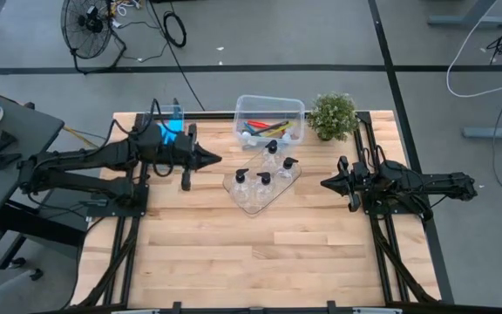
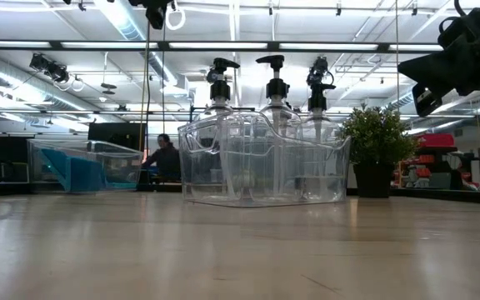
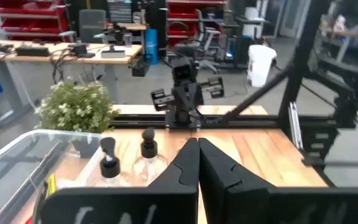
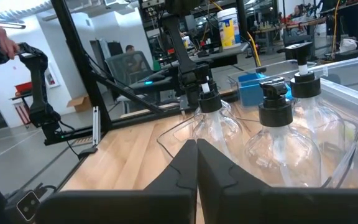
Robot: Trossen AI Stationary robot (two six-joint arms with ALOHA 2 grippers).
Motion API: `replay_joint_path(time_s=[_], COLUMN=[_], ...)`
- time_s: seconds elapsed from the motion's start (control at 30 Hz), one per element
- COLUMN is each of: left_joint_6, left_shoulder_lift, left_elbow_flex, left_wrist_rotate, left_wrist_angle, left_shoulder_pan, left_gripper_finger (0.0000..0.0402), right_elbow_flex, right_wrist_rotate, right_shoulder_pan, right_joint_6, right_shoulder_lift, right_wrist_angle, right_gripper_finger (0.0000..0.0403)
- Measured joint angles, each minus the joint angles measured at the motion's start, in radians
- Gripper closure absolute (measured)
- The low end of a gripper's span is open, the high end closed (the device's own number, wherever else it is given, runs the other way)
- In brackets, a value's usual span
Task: Pick & Place Kitchen Sink Supplies
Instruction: Return to Home Position
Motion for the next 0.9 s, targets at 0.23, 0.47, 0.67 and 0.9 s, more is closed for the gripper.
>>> replay_joint_path(time_s=[0.23,0.47,0.67,0.9], left_joint_6=[0.013,0.001,-0.021,-0.026], left_shoulder_lift=[-0.097,-0.233,-0.342,-0.45], left_elbow_flex=[-0.159,-0.358,-0.536,-0.669], left_wrist_rotate=[-0.001,-0.003,-0.003,-0.032], left_wrist_angle=[0.072,0.211,0.288,0.293], left_shoulder_pan=[-0.044,-0.08,-0.119,-0.163], left_gripper_finger=[0.0401,0.0401,0.0401,0.0401], right_elbow_flex=[0.0,0.0,0.0,0.0], right_wrist_rotate=[0.0,0.0,0.0,0.0], right_shoulder_pan=[0.0,0.0,0.0,0.0], right_joint_6=[0.0,0.0,0.0,0.0], right_shoulder_lift=[0.0,0.0,0.0,0.0], right_wrist_angle=[0.0,0.0,0.0,0.0], right_gripper_finger=[0.0399,0.0399,0.0399,0.0399])
